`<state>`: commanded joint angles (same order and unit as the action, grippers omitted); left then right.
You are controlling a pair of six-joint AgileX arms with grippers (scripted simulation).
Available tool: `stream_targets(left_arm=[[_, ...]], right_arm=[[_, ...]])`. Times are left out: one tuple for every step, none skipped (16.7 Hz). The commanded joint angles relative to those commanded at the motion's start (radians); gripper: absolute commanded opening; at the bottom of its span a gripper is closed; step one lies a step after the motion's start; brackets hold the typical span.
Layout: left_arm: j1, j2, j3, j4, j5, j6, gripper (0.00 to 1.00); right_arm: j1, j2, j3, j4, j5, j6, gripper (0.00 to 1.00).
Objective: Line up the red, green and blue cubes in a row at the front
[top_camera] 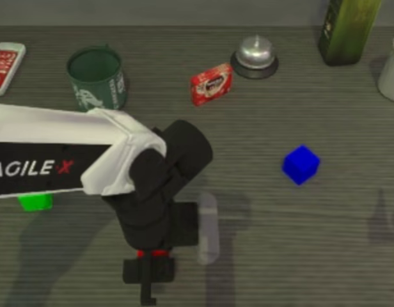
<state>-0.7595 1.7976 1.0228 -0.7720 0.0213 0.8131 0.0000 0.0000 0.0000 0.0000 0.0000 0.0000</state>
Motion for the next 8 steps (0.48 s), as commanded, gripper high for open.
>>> stream_targets(left_arm=[[0.0,0.0,0.0,0.0,0.0,0.0,0.45],[0.0,0.0,0.0,0.0,0.0,0.0,0.53],[0.0,0.0,0.0,0.0,0.0,0.0,0.6],[0.0,0.0,0.0,0.0,0.0,0.0,0.68],[0.0,0.0,0.0,0.0,0.0,0.0,0.75],[0.0,0.0,0.0,0.0,0.0,0.0,0.83],[0.0,0.0,0.0,0.0,0.0,0.0,0.9],[0.0,0.0,0.0,0.0,0.0,0.0,0.98]], right_arm=[[0.0,0.0,0.0,0.0,0.0,0.0,1.0],[0.0,0.0,0.0,0.0,0.0,0.0,1.0],[0.0,0.0,0.0,0.0,0.0,0.0,1.0],[0.0,0.0,0.0,0.0,0.0,0.0,1.0],[0.0,0.0,0.0,0.0,0.0,0.0,1.0],[0.0,0.0,0.0,0.0,0.0,0.0,1.0],[0.0,0.0,0.0,0.0,0.0,0.0,1.0],[0.0,0.0,0.0,0.0,0.0,0.0,1.0]])
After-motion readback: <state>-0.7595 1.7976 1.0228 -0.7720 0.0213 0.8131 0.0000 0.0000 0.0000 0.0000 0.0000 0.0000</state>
